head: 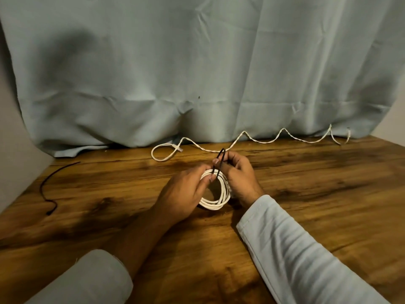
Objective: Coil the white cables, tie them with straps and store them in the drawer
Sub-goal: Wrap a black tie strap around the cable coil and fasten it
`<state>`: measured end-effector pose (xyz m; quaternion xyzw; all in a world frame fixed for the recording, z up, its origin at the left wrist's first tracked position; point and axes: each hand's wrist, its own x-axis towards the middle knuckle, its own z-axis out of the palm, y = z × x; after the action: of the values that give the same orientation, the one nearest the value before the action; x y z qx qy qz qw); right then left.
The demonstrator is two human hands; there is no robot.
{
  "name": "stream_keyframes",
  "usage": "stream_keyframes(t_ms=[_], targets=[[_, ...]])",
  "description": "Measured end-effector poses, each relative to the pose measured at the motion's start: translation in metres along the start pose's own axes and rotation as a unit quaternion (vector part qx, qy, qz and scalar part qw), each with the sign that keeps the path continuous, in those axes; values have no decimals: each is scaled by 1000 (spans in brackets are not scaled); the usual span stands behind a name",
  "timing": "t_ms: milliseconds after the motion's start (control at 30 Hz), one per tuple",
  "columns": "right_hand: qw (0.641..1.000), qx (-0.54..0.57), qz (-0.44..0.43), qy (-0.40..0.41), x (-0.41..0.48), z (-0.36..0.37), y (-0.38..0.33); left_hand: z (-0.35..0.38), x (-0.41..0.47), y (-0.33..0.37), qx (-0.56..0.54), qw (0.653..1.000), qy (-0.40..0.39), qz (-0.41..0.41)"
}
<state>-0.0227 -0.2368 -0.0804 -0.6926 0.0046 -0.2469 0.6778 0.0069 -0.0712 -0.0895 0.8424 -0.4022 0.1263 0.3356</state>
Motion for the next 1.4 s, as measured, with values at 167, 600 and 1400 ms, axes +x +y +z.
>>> stream_keyframes(t_ms=[167, 600, 1400], targets=[[999, -43, 12, 17, -1, 0, -2, 1, 2, 3, 53, 998, -7, 14], [992, -5, 129, 18, 0, -7, -8, -2, 2, 13, 125, 992, 11, 26], [990, 18, 139, 9, 0, -8, -3, 4, 1, 13, 43, 999, 20, -11]])
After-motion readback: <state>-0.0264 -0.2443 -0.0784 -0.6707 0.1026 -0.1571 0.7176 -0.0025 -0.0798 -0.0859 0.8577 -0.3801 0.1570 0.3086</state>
